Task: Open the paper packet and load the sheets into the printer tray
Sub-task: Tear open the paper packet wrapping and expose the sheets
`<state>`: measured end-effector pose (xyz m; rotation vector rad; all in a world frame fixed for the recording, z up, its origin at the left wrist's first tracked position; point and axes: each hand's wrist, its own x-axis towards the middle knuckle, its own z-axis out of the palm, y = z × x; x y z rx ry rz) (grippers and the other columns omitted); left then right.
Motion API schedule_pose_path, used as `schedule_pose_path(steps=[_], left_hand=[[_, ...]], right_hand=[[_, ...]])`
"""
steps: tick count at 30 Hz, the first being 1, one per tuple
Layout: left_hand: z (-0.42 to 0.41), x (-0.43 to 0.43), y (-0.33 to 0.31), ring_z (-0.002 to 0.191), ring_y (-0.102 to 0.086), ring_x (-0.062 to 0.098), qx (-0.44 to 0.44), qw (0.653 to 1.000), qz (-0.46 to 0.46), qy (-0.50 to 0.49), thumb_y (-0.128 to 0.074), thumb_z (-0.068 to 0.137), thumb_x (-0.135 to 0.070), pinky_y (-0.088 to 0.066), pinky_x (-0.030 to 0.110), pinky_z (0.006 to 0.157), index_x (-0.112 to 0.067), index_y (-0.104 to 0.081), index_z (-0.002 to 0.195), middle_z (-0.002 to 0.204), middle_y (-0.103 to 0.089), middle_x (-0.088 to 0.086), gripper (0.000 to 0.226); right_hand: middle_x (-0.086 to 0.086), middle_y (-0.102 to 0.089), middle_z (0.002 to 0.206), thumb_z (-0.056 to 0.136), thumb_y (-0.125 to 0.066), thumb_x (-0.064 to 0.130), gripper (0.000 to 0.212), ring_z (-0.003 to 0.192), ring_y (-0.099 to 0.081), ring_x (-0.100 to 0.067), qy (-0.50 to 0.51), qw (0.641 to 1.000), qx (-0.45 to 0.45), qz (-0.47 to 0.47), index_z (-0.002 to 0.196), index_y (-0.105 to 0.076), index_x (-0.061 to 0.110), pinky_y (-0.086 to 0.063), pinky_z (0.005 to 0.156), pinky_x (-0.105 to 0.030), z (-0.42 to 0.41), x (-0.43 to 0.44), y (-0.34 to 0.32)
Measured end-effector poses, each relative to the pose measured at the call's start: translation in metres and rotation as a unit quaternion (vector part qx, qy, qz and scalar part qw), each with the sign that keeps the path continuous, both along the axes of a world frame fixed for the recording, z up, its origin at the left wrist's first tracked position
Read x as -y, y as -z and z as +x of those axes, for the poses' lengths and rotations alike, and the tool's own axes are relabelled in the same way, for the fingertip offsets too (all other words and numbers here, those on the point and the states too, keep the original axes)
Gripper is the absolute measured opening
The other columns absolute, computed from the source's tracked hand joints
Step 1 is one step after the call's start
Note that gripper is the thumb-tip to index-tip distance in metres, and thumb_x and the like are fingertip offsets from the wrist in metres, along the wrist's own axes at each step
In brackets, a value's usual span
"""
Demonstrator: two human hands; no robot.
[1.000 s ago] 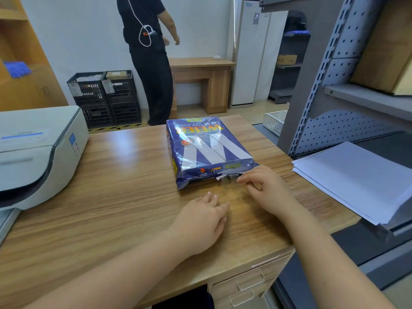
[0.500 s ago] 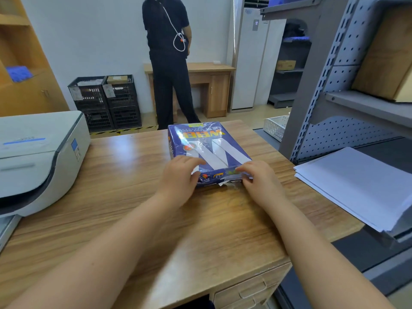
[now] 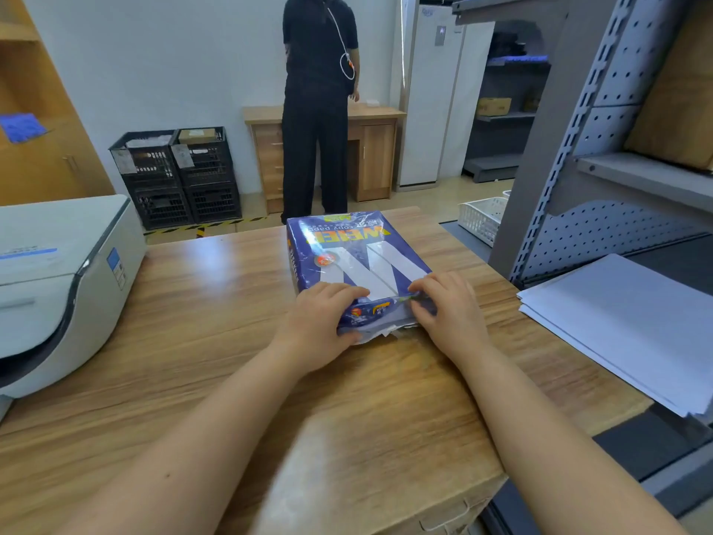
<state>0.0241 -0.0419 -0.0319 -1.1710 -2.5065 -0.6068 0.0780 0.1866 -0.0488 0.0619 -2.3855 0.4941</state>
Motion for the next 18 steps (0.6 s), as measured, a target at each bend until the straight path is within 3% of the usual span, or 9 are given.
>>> schedule_pose_path(steps=[5,9,11,15,18], left_hand=[[-0.004,-0.004,-0.001,0.09,-0.062,0.029,-0.104,0.995,-0.006,-0.002,-0.076,0.066,-0.011,-0.052,0.037,0.072,-0.015,-0.063,0.118,0.107,-0.068,0.003,0.054],[-0.001,-0.003,0.0,0.071,-0.059,0.027,-0.126,0.989,0.072,-0.011,-0.067,0.072,-0.013,-0.048,0.035,0.053,-0.012,-0.063,0.094,0.081,-0.064,0.003,0.022],[0.002,-0.002,-0.002,0.066,-0.059,0.023,-0.124,0.986,0.11,-0.02,-0.065,0.075,-0.012,-0.047,0.032,0.05,-0.012,-0.064,0.088,0.074,-0.064,0.0,0.013],[0.002,-0.006,-0.011,0.062,-0.061,0.017,-0.077,0.98,0.174,-0.061,-0.073,0.074,-0.008,-0.052,0.031,0.054,-0.016,-0.066,0.09,0.071,-0.068,-0.004,0.019],[0.001,-0.01,-0.011,0.061,-0.059,0.017,-0.082,0.975,0.195,-0.072,-0.071,0.074,-0.007,-0.053,0.034,0.054,-0.016,-0.066,0.089,0.07,-0.067,-0.004,0.018]], right_hand=[[0.001,-0.065,0.086,0.083,-0.067,0.019,0.004,0.084,-0.054,-0.022,0.009,1.0,-0.018,-0.004,0.085,-0.066,0.016,-0.038,0.076,-0.034,-0.003,-0.002,0.0],[0.001,-0.064,0.085,0.089,-0.056,0.028,0.017,0.082,-0.052,-0.022,0.014,0.999,-0.042,-0.019,0.087,-0.067,0.016,-0.036,0.074,-0.032,-0.003,0.0,0.0],[-0.001,-0.065,0.088,0.089,-0.058,0.028,0.017,0.083,-0.053,-0.023,0.024,0.998,-0.057,-0.025,0.091,-0.068,0.015,-0.038,0.075,-0.033,-0.003,0.001,0.0],[-0.009,-0.063,0.097,0.081,-0.07,0.016,0.014,0.087,-0.05,-0.025,0.004,0.993,-0.117,-0.031,0.093,-0.063,0.012,-0.036,0.08,-0.029,0.0,0.002,-0.002],[-0.015,-0.063,0.107,0.079,-0.064,0.011,0.007,0.096,-0.048,-0.03,-0.053,0.988,-0.135,0.051,0.081,-0.069,0.014,-0.038,0.083,-0.036,0.002,0.007,-0.001]])
